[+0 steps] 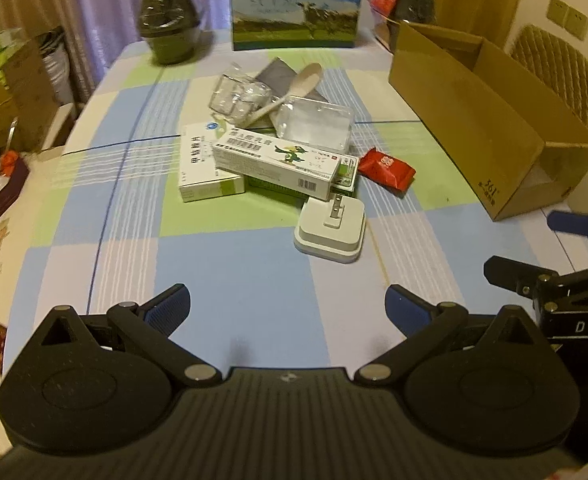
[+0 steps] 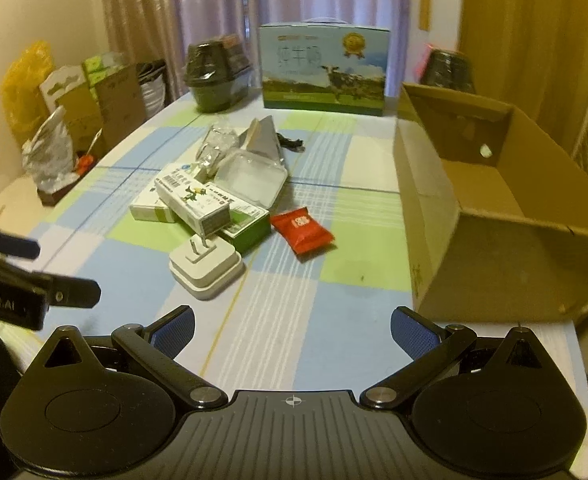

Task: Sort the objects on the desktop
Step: 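Reach the right tool to the red candy packet and grasp it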

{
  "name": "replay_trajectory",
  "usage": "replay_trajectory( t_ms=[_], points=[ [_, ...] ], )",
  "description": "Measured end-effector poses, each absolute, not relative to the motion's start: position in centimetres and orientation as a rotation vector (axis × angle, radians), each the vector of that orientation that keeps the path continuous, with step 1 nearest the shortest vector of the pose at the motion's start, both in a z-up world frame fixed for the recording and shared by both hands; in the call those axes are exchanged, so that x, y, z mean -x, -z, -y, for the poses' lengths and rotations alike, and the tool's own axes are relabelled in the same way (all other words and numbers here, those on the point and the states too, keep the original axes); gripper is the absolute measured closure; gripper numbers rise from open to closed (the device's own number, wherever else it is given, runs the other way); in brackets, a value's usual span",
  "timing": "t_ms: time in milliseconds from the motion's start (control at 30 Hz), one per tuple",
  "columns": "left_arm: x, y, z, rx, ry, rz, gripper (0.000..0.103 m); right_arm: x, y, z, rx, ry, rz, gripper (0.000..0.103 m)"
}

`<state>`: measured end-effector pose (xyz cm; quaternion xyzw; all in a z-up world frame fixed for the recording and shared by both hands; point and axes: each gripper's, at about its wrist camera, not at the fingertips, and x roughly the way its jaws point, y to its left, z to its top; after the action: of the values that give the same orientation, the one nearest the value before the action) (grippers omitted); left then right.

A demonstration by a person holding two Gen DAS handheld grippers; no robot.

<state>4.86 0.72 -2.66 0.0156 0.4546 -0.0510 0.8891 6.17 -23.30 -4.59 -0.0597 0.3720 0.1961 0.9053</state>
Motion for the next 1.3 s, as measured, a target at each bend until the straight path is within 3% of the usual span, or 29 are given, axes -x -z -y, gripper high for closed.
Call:
replay_trajectory(
  t_ms=[267, 433, 633, 767, 967, 1067, 1300],
  points=[
    [-8.7, 4.8, -0.2, -0.108, 0.198, -0.964, 0.002, -8.9, 6.9, 22.0, 0.286, -0.495, -0.724, 0.002],
    [-10.9, 6.9, 0.7, -0.134, 0.278, -0.963, 0.008, -10.7, 8.1, 21.2, 0.367, -0.562, -0.7, 0.003],
    [-13.2, 9.0, 1.7, -0.183, 0.368, -0.966, 0.013, -12.7, 10.2, 20.1, 0.482, -0.628, -0.702, 0.015],
    [-14.6, 10.2, 1.8, -0.175, 0.424, -0.999, 0.035, -13.9, 11.6, 19.8, 0.512, -0.649, -0.719, 0.018],
    [-16.0, 11.4, 2.2, -0.174, 0.447, -1.001, 0.035, -15.9, 12.5, 19.4, 0.518, -0.655, -0.726, 0.018],
    [-16.1, 11.2, 2.0, -0.176, 0.438, -0.993, 0.042, -17.0, 12.6, 19.0, 0.52, -0.651, -0.723, 0.018],
    [-15.2, 10.9, 0.5, -0.167, 0.402, -1.009, 0.043, -20.7, 12.9, 17.9, 0.493, -0.627, -0.752, 0.018]
  ],
)
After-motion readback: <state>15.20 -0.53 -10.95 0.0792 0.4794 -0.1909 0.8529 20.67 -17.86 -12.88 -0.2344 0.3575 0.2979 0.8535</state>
